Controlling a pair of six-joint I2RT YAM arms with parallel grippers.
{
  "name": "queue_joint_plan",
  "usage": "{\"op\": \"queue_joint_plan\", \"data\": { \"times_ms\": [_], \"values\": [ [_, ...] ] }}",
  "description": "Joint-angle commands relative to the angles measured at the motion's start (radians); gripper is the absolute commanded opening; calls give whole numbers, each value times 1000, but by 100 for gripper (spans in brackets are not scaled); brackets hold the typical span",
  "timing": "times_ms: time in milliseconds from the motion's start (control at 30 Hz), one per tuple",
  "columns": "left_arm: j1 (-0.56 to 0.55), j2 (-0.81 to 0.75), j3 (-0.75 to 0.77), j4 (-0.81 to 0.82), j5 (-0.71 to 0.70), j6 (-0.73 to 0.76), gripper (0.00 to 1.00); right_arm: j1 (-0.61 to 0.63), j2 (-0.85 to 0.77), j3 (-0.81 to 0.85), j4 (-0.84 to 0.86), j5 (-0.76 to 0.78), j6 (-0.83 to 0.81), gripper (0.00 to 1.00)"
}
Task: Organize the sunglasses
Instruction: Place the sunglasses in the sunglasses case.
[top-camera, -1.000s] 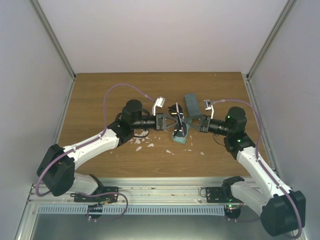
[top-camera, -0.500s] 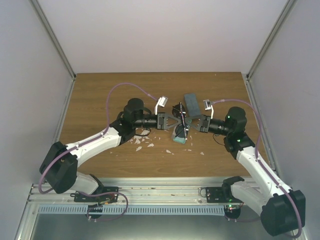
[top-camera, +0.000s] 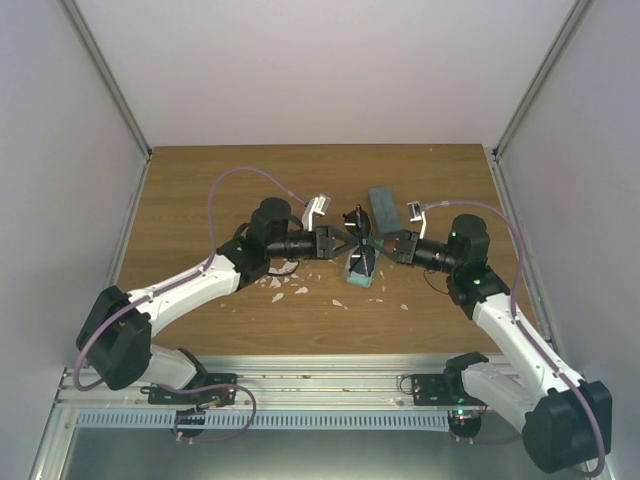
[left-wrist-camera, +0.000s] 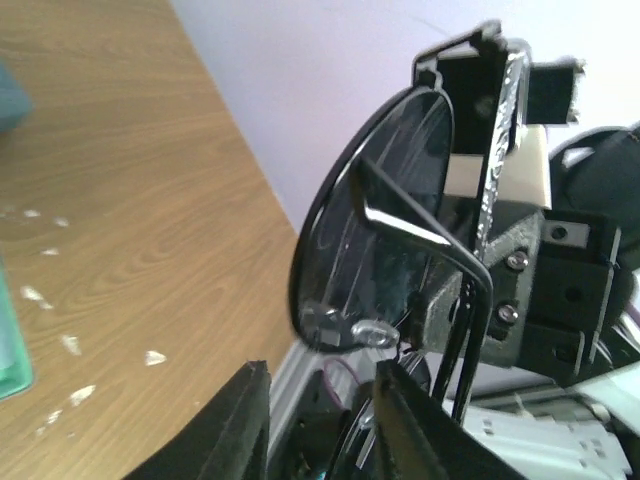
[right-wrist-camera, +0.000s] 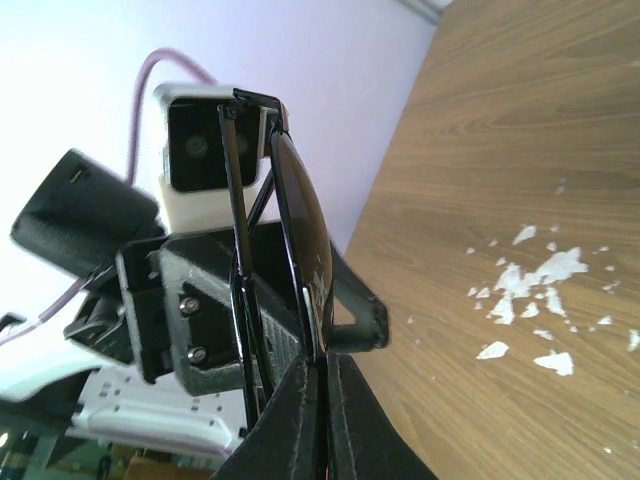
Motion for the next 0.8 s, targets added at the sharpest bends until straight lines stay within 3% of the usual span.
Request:
{"op": "queue_joint_plan", "data": {
  "times_ms": [0, 233, 500, 767],
  "values": [
    [18, -78, -31, -103, -181, 68, 33, 6, -22, 20, -68, 112, 4, 1],
    [45, -150, -86, -238, -347, 91, 37, 7, 8, 58, -279, 426, -6, 1],
    [53, -208, -137, -297, -394, 126, 38, 54, 110, 105, -474, 855, 30, 0],
    [68, -257, -175, -344, -390, 171, 39, 132, 264, 150, -481, 977, 88, 1]
  ]
}}
